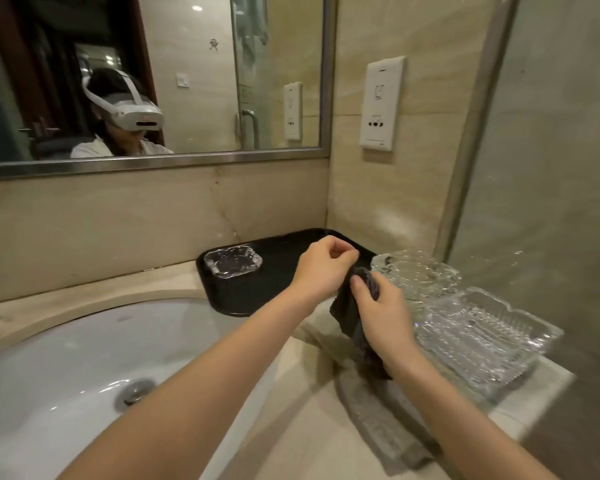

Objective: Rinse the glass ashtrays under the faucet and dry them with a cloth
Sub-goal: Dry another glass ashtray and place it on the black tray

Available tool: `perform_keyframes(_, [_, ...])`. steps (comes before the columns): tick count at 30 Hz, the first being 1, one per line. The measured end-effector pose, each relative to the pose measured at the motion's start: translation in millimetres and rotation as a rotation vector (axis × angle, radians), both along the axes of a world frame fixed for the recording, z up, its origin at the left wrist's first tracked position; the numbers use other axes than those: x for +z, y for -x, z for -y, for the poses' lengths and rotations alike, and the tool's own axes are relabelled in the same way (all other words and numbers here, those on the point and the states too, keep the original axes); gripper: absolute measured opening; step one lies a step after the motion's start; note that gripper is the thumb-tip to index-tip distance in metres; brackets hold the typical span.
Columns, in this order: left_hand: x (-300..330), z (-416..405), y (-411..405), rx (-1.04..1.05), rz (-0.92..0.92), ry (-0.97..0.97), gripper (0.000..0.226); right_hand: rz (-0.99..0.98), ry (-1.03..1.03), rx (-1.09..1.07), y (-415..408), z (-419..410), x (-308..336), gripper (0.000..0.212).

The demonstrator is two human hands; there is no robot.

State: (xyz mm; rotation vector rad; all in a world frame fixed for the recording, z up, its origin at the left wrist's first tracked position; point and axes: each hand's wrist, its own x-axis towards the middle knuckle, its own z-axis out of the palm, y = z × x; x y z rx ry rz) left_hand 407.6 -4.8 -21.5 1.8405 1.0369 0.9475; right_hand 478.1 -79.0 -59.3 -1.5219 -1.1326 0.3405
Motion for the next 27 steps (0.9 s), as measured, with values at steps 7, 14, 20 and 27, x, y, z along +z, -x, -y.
perform_keyframes(7, [2.7, 0.5, -57.2, -0.019, -0.129, 0.198, 0.028, -0.170, -0.055, -0.021, -35.1, 21.0, 11.1, 0.023])
perform_keyframes(14, [2.4, -8.9, -72.4, 0.066, -0.360, 0.098, 0.027, -0.185, -0.025, 0.000, -43.8, 35.4, 2.0, 0.022])
perform_keyframes(20, [11.0, -13.6, -51.1, 0.073, -0.100, 0.139, 0.026, -0.182, -0.018, 0.006, -39.6, 41.7, 7.1, 0.022])
perform_keyframes(27, [9.1, -6.0, 24.4, 0.172, 0.335, 0.252, 0.011, -0.518, -0.043, 0.209, -17.7, 38.4, 13.5, 0.007])
